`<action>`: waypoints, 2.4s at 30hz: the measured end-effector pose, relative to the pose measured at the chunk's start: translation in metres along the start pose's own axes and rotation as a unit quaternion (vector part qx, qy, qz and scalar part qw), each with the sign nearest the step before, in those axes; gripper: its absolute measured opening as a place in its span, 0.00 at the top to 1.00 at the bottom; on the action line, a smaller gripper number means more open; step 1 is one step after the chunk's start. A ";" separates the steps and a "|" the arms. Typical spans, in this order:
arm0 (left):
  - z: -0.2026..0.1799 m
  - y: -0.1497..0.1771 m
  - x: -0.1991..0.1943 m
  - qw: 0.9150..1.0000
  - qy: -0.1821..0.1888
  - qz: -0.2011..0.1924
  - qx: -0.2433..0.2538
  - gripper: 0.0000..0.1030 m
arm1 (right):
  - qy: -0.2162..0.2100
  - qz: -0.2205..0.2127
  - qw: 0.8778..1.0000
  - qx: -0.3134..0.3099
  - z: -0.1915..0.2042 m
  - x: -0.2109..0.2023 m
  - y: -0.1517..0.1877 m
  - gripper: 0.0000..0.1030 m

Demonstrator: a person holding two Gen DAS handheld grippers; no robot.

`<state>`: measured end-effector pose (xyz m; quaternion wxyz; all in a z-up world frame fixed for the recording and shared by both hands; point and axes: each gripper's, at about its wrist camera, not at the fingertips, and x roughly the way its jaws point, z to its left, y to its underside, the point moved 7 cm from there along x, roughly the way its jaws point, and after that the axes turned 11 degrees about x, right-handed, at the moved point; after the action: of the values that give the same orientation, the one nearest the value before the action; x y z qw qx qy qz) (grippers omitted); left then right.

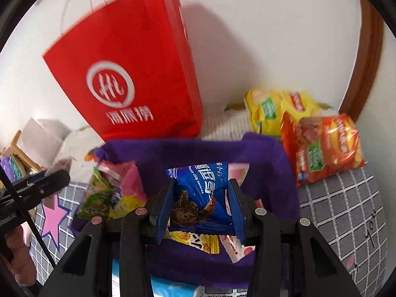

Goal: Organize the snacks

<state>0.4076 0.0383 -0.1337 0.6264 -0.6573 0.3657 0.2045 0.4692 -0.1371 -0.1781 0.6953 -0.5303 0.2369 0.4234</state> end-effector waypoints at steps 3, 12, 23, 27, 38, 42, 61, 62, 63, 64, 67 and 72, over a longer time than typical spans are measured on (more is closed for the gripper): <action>-0.011 -0.002 0.013 1.000 0.015 0.004 0.003 0.65 | 0.000 0.017 1.000 0.001 -0.004 0.011 0.004 0.58; -0.036 -0.001 0.044 0.999 0.034 0.022 0.010 0.65 | 0.004 0.058 0.998 -0.025 -0.002 0.032 0.017 0.58; -0.035 0.008 0.070 0.999 0.024 0.043 0.018 0.64 | -0.008 0.090 0.996 -0.025 -0.011 0.040 0.020 0.56; -0.035 0.008 0.072 0.999 0.030 0.041 0.016 0.63 | -0.013 0.081 0.996 -0.030 -0.010 0.027 0.017 0.40; -0.035 0.008 0.070 0.998 0.038 0.045 0.020 0.62 | -0.017 0.044 0.998 -0.037 -0.005 0.003 0.006 0.38; -0.036 0.008 0.070 0.998 0.038 0.048 0.021 0.59 | -0.015 0.043 0.998 -0.043 -0.002 0.001 0.007 0.38; -0.041 0.005 0.057 0.998 0.032 0.044 0.034 0.44 | 0.014 0.078 0.997 -0.024 -0.023 0.025 0.013 0.38; -0.042 0.005 0.056 0.998 0.032 0.045 0.035 0.44 | 0.018 0.081 0.996 -0.021 -0.025 0.027 0.013 0.38; -0.043 0.005 0.055 0.998 0.032 0.047 0.035 0.43 | 0.020 0.080 0.996 -0.018 -0.026 0.027 0.013 0.39; -0.043 0.004 0.055 0.998 0.032 0.047 0.035 0.43 | 0.020 0.079 0.996 -0.017 -0.027 0.026 0.014 0.39; -0.043 0.003 0.046 0.998 0.028 0.046 0.036 0.42 | 0.023 0.067 0.997 -0.022 -0.026 0.017 0.015 0.39; -0.046 0.008 0.026 0.998 0.017 0.044 0.041 0.32 | 0.022 0.052 0.998 -0.022 -0.020 -0.006 0.022 0.39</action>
<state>0.4100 -0.0121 -0.1520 0.6367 -0.6177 0.4132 0.2056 0.4504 -0.1560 -0.1916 0.6552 -0.5415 0.2701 0.4521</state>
